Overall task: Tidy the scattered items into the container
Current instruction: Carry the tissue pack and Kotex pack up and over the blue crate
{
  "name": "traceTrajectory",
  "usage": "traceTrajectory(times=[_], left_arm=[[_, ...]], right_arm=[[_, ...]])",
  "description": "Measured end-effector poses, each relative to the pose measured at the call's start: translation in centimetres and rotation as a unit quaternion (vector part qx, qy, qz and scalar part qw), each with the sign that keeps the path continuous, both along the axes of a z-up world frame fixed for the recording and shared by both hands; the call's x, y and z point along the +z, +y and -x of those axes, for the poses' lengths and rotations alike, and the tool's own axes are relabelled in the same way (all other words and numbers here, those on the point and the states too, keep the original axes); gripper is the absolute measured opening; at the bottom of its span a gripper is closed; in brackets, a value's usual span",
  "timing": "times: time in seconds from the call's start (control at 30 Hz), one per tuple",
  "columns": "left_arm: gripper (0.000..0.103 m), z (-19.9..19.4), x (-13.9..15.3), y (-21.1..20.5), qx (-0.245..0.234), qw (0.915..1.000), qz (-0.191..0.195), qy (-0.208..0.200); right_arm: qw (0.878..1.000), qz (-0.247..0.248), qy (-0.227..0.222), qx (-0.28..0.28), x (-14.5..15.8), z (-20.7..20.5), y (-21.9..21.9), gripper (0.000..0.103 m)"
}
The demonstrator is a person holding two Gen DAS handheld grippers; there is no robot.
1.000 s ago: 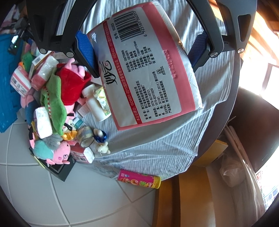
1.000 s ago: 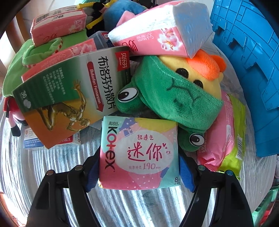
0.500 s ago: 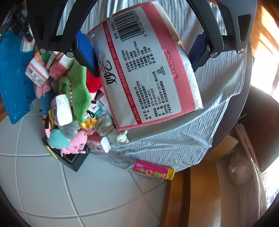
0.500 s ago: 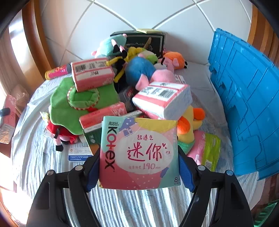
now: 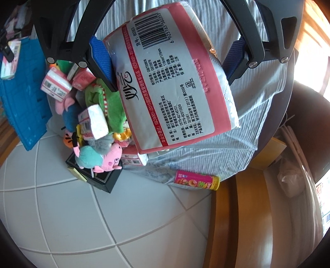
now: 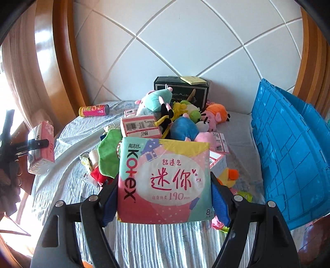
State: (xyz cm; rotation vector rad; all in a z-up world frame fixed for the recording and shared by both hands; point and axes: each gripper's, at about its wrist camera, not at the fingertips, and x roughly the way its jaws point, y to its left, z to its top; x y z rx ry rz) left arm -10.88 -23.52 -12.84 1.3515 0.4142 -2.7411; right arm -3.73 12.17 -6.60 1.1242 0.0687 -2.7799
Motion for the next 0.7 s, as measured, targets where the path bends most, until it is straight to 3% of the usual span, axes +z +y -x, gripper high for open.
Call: traceTrajectory(times=[0.4,0.7], left_arm=[[0.093,-1.2,4.2,4.5,0.014,0.9990,0.015,0.039],[0.093,-1.6,6.4,10.2,0.017,0.9982,0.011,0.057]], right_arm=[[0.999,0.015,0.033,0.022,3.2,-0.2,4.3,0.075],[0.998,0.022,0.046,0.041,4.9,0.0,9.3,0.075]])
